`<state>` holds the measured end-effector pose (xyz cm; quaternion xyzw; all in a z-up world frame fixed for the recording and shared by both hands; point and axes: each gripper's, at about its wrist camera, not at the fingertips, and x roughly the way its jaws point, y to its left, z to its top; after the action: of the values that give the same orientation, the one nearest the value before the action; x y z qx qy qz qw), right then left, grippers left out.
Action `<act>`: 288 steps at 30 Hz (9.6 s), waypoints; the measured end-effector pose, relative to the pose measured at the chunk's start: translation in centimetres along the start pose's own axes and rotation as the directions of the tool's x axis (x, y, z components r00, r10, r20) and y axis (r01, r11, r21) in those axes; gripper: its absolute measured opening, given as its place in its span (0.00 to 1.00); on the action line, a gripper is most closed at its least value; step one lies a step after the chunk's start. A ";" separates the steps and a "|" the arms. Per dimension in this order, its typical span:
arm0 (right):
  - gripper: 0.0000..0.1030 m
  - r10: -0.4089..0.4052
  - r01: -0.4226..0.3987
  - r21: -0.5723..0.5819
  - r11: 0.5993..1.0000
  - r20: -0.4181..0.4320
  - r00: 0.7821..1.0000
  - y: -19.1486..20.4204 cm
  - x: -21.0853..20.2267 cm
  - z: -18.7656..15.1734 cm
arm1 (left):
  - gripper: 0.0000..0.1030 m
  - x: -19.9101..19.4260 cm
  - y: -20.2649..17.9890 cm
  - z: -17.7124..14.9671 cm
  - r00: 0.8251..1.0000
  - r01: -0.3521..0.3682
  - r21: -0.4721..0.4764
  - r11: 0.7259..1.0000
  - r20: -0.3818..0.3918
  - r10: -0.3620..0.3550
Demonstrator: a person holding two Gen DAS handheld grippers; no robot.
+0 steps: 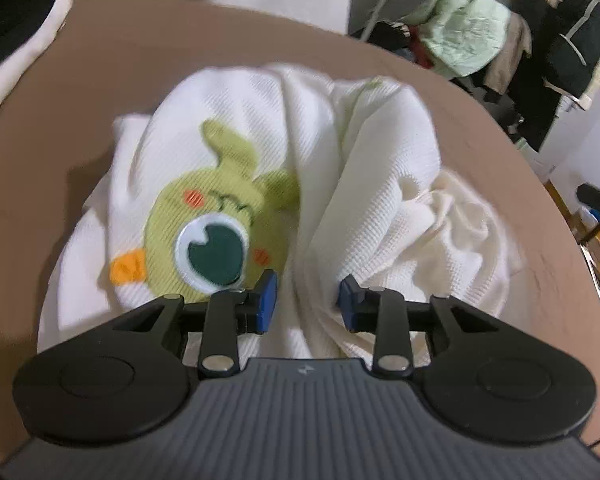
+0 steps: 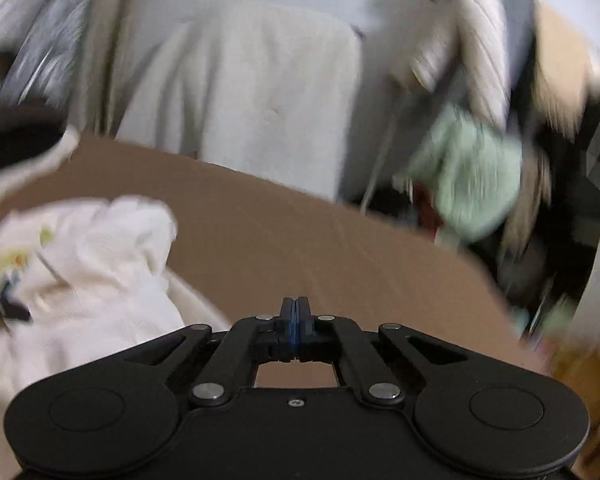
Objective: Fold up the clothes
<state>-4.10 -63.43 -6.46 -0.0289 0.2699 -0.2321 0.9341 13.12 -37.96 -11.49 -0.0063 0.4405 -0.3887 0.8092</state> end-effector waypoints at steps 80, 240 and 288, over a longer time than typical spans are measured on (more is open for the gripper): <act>0.35 0.111 -0.105 -0.093 0.990 0.064 0.992 -7.4 -1.1 1.0 | 0.09 -13.6 -8.6 -0.3 0.836 -0.292 -0.012 0.956 0.483 0.262; 0.11 0.510 -0.444 0.257 0.858 -0.326 0.796 -2.7 9.8 -3.7 | 0.05 9.9 -2.0 9.9 1.000 0.007 0.318 0.948 -0.013 -0.003; 0.72 0.488 -0.505 -0.038 0.862 -0.205 0.848 8.7 -1.8 -5.1 | 0.77 0.0 11.8 -0.9 0.995 -0.096 -0.297 0.950 -0.060 0.082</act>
<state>-4.47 -54.47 -11.51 0.0218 0.3656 0.0280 0.9301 19.84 -29.40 -16.25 -0.1000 0.5129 -0.2806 0.8051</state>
